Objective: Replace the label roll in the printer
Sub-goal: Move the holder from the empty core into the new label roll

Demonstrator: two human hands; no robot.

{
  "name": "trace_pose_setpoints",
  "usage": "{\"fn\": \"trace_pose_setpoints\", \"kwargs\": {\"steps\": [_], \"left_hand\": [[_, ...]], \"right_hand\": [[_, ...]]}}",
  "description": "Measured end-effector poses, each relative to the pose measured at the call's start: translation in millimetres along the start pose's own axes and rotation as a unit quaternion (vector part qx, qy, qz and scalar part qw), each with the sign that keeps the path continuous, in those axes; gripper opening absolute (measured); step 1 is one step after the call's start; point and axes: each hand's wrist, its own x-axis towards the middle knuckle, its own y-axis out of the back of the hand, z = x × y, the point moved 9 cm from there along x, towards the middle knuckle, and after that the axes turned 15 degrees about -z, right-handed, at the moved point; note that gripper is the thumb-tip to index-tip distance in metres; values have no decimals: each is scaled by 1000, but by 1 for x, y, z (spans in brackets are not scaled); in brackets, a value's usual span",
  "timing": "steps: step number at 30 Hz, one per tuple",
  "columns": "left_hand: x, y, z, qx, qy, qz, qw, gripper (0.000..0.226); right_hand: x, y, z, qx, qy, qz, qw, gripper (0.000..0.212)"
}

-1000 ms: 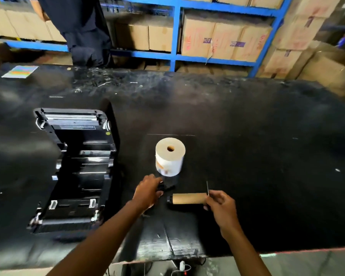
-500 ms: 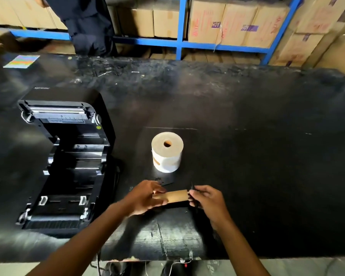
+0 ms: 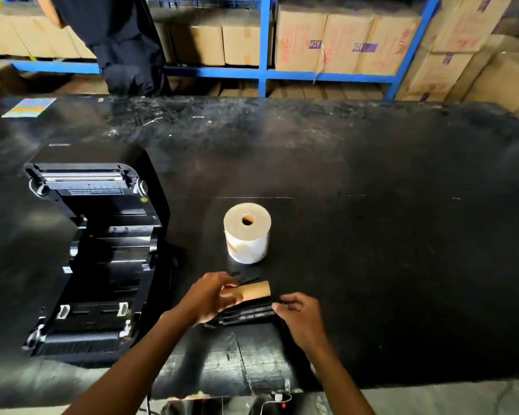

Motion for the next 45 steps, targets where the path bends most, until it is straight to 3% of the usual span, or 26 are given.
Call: {"fn": "trace_pose_setpoints", "kwargs": {"steps": [7,10,13,15,18,20,23,27,30,33,35,38,40,42,45], "left_hand": [[-4,-10,-15,2,15,21,1000,44],[-2,-1,-25,-94,27,39,994,45],[2,22,-37,-188,54,100,976,29],[8,35,-40,-254,66,118,958,15],[25,31,-37,-418,85,69,902,32],[34,26,-36,-490,117,49,863,49],[39,20,-35,-560,134,36,816,56],[37,23,-37,-579,129,32,804,62],[33,27,-42,-574,153,53,803,60],[27,26,-41,-570,177,60,800,56],[24,25,-29,-586,156,46,794,51],[20,21,-5,-654,107,12,749,51],[20,21,12,-704,59,-17,708,50],[14,25,23,-724,40,-17,688,46],[0,29,36,-693,43,25,719,48]], "right_hand": [[7,-8,7,-77,6,3,997,19],[12,0,6,-127,-30,-11,991,30],[17,19,-18,-167,-35,30,985,50],[23,21,-52,-159,10,49,986,63],[43,-6,-104,-203,80,12,976,71],[58,-33,-127,-287,84,-21,954,71],[79,-60,-133,-371,45,-49,926,75],[91,-62,-134,-400,33,-19,916,68],[88,-47,-137,-317,48,-8,947,60],[75,-26,-132,-129,53,-1,990,40],[63,-22,-123,-6,44,-13,999,27],[46,-24,-115,95,38,-27,994,30],[35,-23,-114,126,39,-33,991,33],[25,-20,-116,117,38,-49,991,31],[9,-5,-123,-6,36,-27,999,42]]}}
